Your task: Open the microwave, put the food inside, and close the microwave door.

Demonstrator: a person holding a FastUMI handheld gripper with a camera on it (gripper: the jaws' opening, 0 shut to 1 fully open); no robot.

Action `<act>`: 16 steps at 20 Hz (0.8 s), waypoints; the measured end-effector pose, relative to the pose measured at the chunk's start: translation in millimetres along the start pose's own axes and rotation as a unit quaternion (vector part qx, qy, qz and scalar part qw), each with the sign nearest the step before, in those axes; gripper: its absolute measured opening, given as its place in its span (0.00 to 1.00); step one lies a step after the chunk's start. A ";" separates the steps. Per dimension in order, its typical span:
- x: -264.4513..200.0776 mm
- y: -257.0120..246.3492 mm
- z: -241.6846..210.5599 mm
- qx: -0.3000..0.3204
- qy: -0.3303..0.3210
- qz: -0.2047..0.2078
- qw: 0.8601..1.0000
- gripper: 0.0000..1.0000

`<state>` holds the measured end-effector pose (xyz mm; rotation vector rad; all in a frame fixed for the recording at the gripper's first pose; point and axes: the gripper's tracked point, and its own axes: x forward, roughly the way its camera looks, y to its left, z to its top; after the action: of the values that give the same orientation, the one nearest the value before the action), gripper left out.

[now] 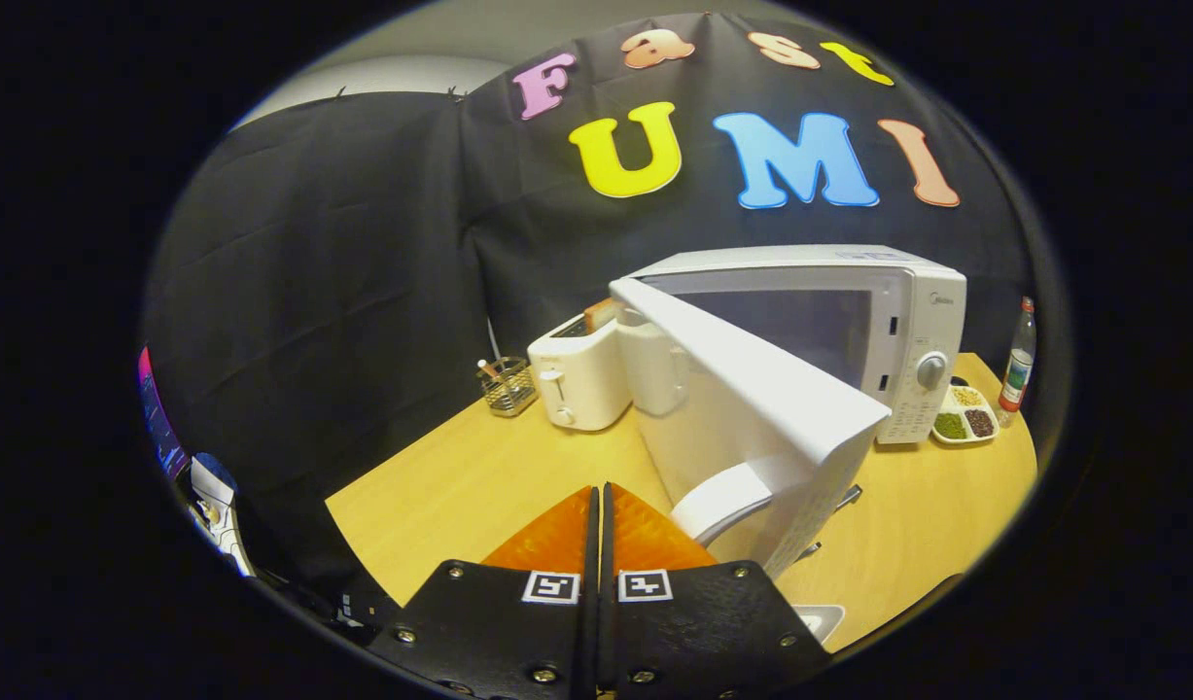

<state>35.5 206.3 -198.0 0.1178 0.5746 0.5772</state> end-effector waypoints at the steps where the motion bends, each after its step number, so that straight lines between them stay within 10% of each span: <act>1: 1.1 -11.9 4.4 0.002 -0.002 -0.009 1.000 0.01; 16: 42.4 -131.5 48.5 0.028 -0.022 -0.101 0.994 0.01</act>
<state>154.5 122.0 -212.1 0.1233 0.5531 0.3612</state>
